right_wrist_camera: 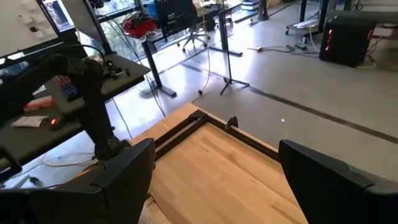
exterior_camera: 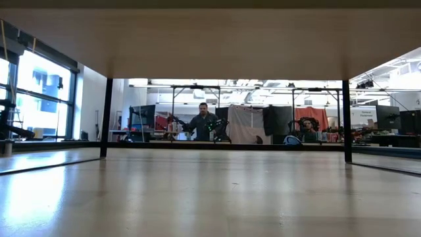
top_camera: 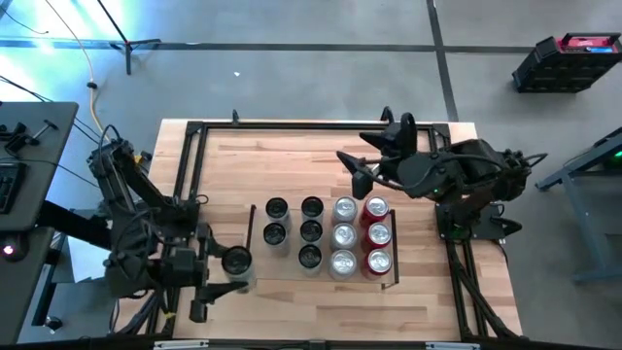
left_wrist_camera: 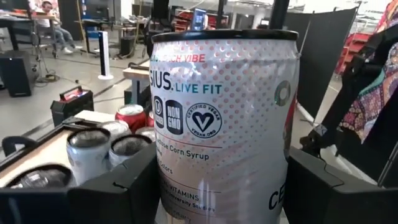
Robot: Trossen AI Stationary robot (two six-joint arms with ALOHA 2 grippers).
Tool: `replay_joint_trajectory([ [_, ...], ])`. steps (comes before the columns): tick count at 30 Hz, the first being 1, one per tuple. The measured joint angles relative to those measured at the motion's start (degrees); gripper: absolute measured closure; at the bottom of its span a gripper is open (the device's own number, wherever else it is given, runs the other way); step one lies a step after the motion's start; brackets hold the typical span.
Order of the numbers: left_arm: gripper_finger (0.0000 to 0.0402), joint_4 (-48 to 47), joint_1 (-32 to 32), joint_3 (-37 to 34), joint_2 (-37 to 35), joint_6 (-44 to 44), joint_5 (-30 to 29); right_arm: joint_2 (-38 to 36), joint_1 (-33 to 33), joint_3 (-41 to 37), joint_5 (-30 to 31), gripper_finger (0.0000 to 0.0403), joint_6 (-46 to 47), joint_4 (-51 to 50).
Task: Place canned beverage on shelf
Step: Put the white-pink soda can on the shelf aligned with the other white-pink soda cans
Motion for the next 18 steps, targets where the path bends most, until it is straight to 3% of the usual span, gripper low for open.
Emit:
replay_joint_trajectory([
  [6,0.0163,10.16,0.2,-5.91,2.13,3.81,-1.06,0.04,2.62,0.0,3.15,0.0075,-0.18,0.03],
  [10,0.0163,12.98,0.57,-7.55,4.9,7.7,-5.09,0.04,5.09,0.0,6.5,0.0075,-4.07,1.06],
  [18,0.0163,16.6,1.38,-7.55,12.91,3.18,-15.18,0.04,6.46,0.0,7.07,0.0075,-7.75,2.78],
])
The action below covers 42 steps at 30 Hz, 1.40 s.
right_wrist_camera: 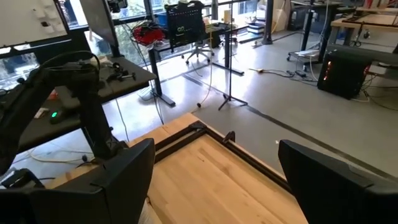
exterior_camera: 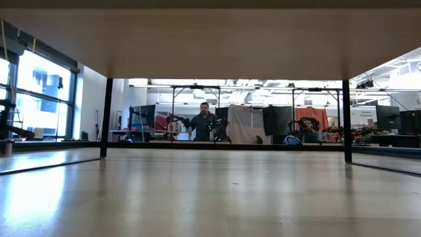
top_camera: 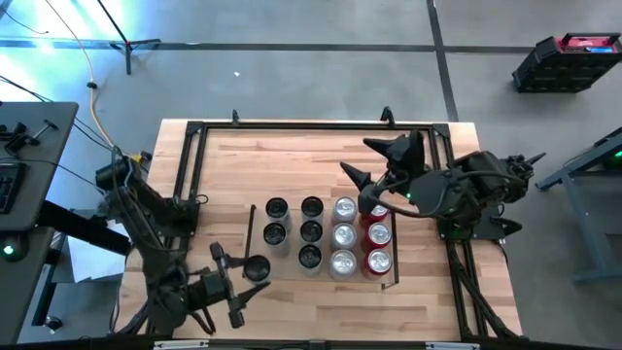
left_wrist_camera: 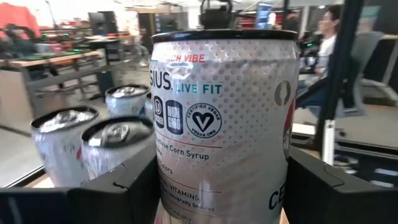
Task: Place canned beverage on shelf
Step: Put the white-pink soda can on the shelf aligned with the other white-pink soda cans
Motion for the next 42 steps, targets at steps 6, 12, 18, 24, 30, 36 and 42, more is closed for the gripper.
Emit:
replay_joint_trajectory([
  [6,0.0163,3.87,0.0,0.0,4.75,0.71,-5.2,0.0,0.31,0.0,-1.12,0.0075,-0.58,-0.07],
  [12,0.0163,3.81,0.86,0.0,8.34,-4.25,-9.58,0.0,0.26,0.0,-2.84,0.0075,-0.44,-0.09],
  [18,0.0163,3.68,2.88,0.0,10.45,-6.58,-8.87,0.0,0.26,0.0,-3.46,0.0075,-1.15,-0.11],
  [24,0.0163,3.23,4.99,0.0,10.61,-7.23,-8.83,0.0,0.26,0.0,-4.08,0.0075,-1.45,-0.2],
  [30,0.0163,3.25,5.59,0.0,10.65,-8.97,-8.51,0.02,0.26,0.0,-5.33,0.0075,-2.46,-0.2],
  [36,0.0163,1.65,5.55,0.07,13.16,-14.75,-8.66,0.02,0.26,0.0,-5.45,0.0075,-2.76,-0.2],
  [42,0.0163,1.99,5.55,0.08,13.73,-11.98,-9.77,0.02,0.26,0.0,-5.51,0.0075,-2.55,-0.2],
])
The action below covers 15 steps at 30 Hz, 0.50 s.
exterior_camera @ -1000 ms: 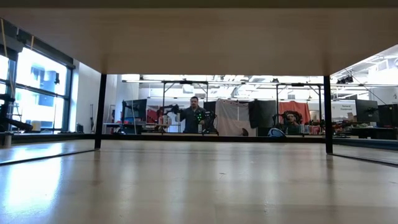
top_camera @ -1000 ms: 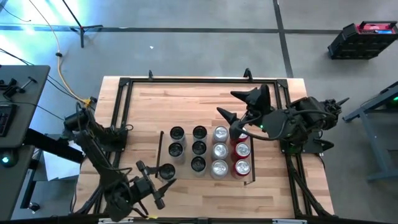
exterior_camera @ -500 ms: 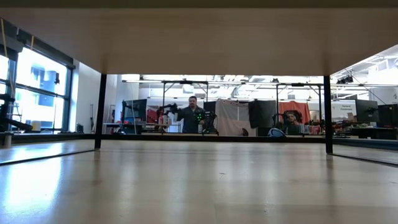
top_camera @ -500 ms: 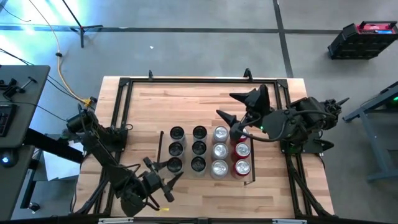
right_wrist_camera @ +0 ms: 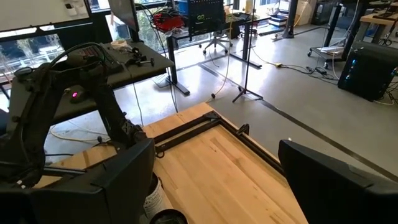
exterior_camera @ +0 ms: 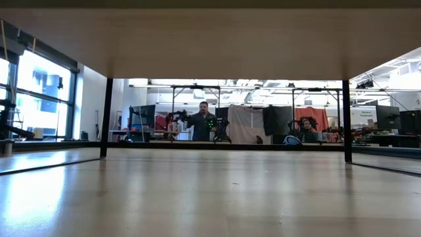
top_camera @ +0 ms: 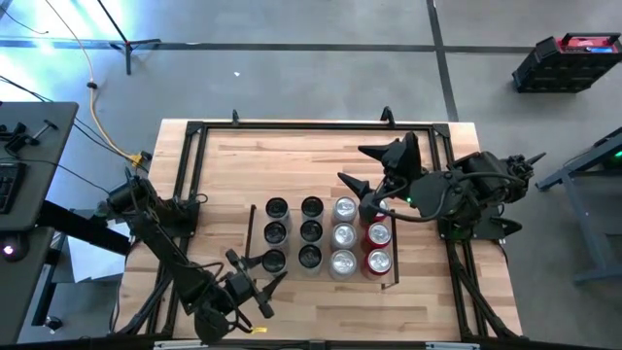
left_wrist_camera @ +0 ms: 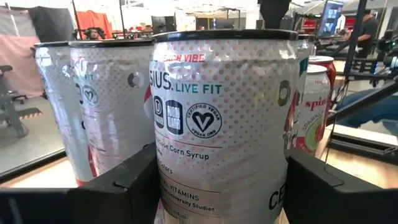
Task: Place canned beverage on shelf
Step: Put the white-pink soda can on the shelf aligned with the other white-pink soda cans
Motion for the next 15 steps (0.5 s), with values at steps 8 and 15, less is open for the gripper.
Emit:
replay_joint_trajectory([
  [8,0.0154,-0.04,0.38,0.01,0.0,-0.32,-0.01,0.0,0.0,0.0,-0.19,0.0075,0.0,0.0],
  [15,0.0119,-0.07,0.74,0.01,-0.02,-0.16,0.01,0.01,0.0,0.0,-0.5,0.0075,0.02,0.02],
])
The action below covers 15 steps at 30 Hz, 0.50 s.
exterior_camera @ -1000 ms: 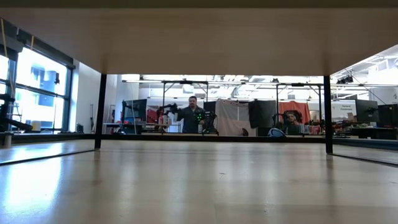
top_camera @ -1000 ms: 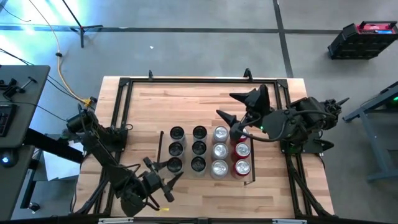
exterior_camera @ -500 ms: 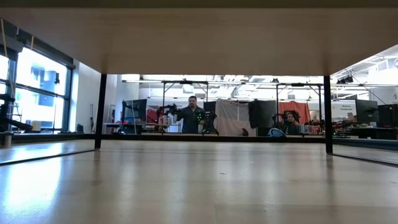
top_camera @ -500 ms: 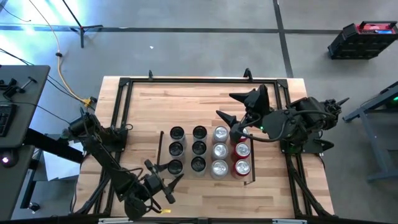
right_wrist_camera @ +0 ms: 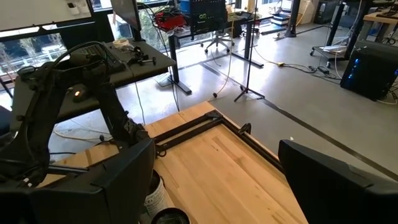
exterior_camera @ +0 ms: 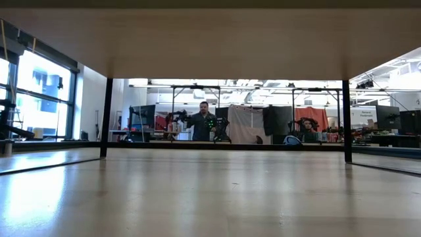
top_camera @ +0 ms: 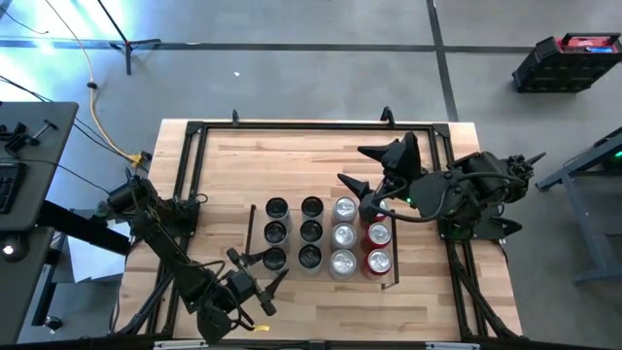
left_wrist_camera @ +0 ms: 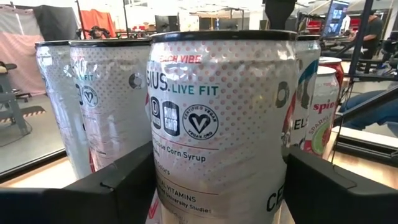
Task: Place canned beverage on shelf
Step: Put the white-pink soda can on the shelf aligned with the other white-pink soda cans
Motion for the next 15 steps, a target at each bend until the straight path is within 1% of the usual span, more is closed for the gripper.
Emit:
replay_joint_trajectory([
  [6,0.0104,0.24,0.0,0.0,-0.6,0.14,0.0,0.01,0.0,0.0,-0.22,0.0075,-0.02,0.0],
  [15,0.0096,0.39,0.0,-0.02,-2.62,3.38,0.09,0.01,0.0,0.0,-0.22,0.0075,-0.22,0.0],
])
